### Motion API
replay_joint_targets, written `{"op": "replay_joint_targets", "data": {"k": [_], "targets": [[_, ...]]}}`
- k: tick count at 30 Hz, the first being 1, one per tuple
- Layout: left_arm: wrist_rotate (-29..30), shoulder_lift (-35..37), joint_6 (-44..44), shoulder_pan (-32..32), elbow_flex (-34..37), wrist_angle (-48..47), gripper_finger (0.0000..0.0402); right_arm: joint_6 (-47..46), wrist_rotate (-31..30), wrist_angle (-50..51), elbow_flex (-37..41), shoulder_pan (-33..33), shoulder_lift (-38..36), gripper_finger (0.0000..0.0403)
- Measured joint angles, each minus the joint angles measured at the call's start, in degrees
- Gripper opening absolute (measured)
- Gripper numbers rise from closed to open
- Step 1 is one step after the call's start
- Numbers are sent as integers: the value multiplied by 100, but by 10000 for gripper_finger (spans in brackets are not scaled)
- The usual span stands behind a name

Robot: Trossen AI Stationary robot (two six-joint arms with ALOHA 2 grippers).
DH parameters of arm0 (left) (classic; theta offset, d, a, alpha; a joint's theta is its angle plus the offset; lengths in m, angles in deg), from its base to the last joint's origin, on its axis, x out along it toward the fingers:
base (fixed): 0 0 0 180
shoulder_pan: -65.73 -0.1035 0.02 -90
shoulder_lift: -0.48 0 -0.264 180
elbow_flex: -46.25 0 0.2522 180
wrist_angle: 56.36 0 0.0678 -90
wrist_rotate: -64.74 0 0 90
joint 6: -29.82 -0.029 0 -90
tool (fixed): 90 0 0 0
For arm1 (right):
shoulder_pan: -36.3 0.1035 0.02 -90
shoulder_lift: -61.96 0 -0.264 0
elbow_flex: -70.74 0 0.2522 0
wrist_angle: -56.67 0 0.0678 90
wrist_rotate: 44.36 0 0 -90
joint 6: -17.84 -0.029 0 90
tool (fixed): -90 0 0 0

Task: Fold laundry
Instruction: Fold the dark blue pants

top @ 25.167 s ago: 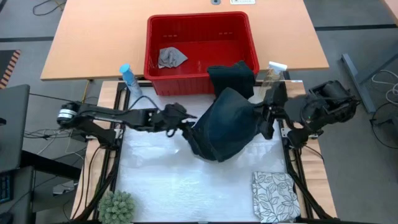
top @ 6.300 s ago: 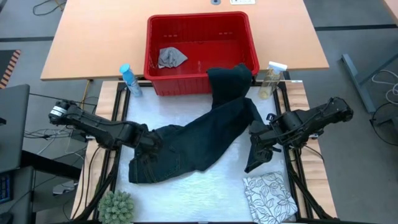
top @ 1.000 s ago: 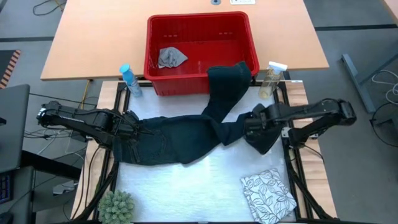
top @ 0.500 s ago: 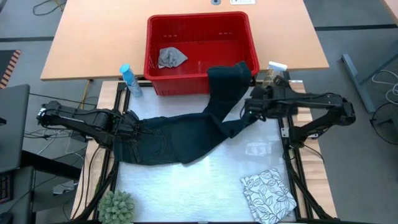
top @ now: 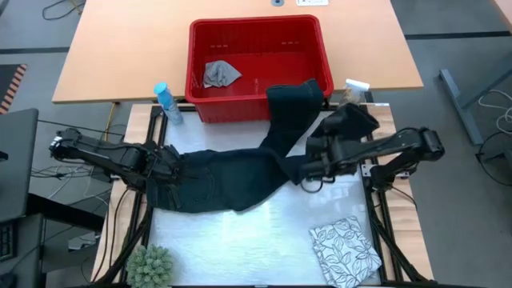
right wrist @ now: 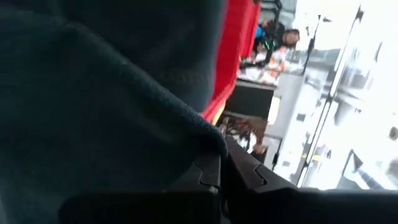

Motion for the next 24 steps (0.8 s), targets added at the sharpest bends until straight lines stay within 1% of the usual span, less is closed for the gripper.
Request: {"op": "replay_joint_targets", "data": {"k": [3,6,10,12,14,17,20,24], "targets": [[95,-257,-161,305,-79,-22,0,-343,67,-2,145,195,225,23],[173,-688,-458,666,-333,-48,0,-834,382,-2,190,284,385,23],[145,-1323,-1032,1193,-985,-89,0,-1381,575,-1,247,280,370,24],[38,-1566,-1293,1464,-1377,-118,0,-1576,785,1,262,202,325,24],[-303,-1741,-1649,1741,-1768,20,0,-1741,1005,-1,262,76,275,24],[-1156,-1868,-2124,2178,-2164,608,0,-1893,1249,5,262,-128,238,24],[-1856,-1928,-2114,2537,-2289,1263,0,-1964,1364,-5,262,-288,241,24],[-2597,-2178,-1808,2867,-2230,1445,0,-1958,1622,-4,262,-468,241,24]]}}
